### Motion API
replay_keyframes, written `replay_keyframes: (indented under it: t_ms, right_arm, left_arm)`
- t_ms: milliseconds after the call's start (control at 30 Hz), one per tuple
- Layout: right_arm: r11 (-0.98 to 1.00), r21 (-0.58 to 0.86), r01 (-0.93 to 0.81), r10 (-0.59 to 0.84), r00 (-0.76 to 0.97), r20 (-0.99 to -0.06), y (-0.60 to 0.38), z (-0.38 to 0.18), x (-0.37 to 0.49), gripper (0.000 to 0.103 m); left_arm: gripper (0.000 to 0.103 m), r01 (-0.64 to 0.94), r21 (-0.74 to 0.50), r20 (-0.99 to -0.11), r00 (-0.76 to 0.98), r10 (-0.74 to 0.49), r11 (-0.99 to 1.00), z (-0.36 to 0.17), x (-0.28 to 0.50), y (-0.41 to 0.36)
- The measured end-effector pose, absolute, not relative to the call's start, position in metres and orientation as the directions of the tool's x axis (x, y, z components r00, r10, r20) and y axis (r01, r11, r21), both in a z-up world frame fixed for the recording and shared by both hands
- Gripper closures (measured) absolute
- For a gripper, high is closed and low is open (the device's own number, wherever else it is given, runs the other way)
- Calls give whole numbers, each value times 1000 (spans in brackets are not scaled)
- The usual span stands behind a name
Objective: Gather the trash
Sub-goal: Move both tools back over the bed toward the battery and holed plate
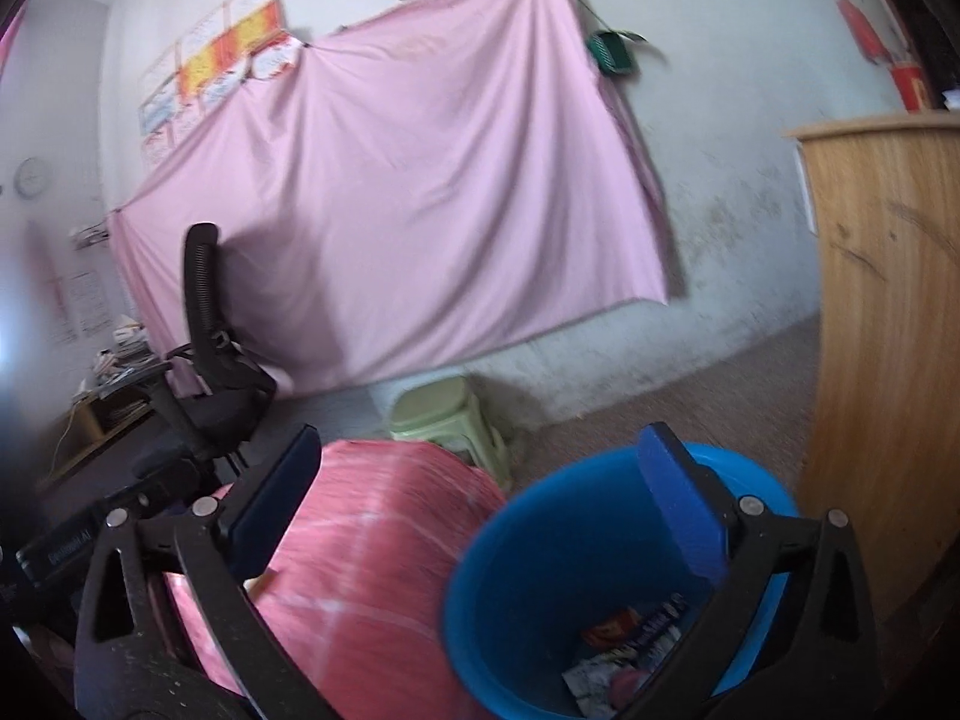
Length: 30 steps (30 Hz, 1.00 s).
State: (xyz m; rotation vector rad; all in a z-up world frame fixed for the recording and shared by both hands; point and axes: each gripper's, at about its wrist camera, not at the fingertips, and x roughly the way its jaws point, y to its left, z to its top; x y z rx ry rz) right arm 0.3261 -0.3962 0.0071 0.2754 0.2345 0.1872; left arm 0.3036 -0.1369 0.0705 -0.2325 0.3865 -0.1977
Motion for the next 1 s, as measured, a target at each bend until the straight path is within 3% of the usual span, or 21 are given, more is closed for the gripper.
replay_keyframes:
  t_ms: [233,667,800,1000]
  right_arm:
    - [934,212,-287,320,937,-143,-330,20,319,0]
    - [947,79,-310,315,948,-52,-251,30,309,0]
    - [943,51,-329,333,937,-108,-236,24,316,0]
    - [941,46,-334,331,889,-317,-216,5,340,0]
  left_arm:
    - [2,50,-177,-259,961,-96,983,88,274,-84]
    - [2,-87,-119,-186,981,64,989,66,248,-7]
    - [2,-109,-108,-218,972,84,988,53,248,9]
    - [2,-97,-70,-319,945,69,993,34,269,19]
